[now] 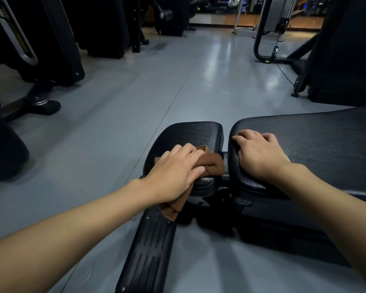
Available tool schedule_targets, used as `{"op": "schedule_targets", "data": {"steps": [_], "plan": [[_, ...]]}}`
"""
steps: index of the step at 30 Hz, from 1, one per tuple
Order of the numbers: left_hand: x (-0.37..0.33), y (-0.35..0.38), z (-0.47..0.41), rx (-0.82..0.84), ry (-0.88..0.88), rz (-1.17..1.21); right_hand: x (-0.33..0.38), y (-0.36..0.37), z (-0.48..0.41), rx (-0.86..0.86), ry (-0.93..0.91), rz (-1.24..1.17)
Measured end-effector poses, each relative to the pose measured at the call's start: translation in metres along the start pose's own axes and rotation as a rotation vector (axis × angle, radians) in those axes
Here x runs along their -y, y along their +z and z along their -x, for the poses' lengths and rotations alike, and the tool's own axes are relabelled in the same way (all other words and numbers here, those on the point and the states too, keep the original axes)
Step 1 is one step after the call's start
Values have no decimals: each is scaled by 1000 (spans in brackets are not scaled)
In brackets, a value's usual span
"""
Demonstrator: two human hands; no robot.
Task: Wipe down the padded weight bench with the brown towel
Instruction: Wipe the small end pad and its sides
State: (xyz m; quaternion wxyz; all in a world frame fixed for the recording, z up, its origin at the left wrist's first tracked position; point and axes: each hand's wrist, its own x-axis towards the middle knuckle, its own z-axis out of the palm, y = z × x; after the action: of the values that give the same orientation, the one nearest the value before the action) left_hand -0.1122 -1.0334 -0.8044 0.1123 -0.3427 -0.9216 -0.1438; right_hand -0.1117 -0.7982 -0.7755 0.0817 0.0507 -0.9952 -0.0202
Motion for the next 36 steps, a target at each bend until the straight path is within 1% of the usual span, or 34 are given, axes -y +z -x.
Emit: {"op": "schedule_targets", "data": {"steps": [4, 8, 12, 14, 16, 21, 25, 29, 31, 36], "plan": [[7, 3, -52, 119, -107, 34, 0, 1, 1, -17, -7, 14], [35, 14, -113, 197, -240, 27, -1, 3, 0, -18, -15, 18], [50, 25, -151, 182, -343, 58, -2, 4, -3, -24, -20, 34], [51, 25, -148, 147, -319, 98, -2, 4, -4, -29, -20, 36], [51, 22, -130, 120, -243, 138, -2, 5, -4, -30, -18, 40], [39, 7, -48, 90, -52, 197, -1, 4, -3, -18, -13, 33], [35, -4, 9, 82, 26, 189, 0, 2, 1, -1, -15, 30], [46, -3, 8, 103, 33, 213, 0, 0, 2, 2, -15, 20], [56, 1, -13, 109, -15, 216, 1, 0, 2, -4, -16, 22], [82, 14, -84, 149, -181, 129, 1, 2, 2, -17, -17, 31]]}}
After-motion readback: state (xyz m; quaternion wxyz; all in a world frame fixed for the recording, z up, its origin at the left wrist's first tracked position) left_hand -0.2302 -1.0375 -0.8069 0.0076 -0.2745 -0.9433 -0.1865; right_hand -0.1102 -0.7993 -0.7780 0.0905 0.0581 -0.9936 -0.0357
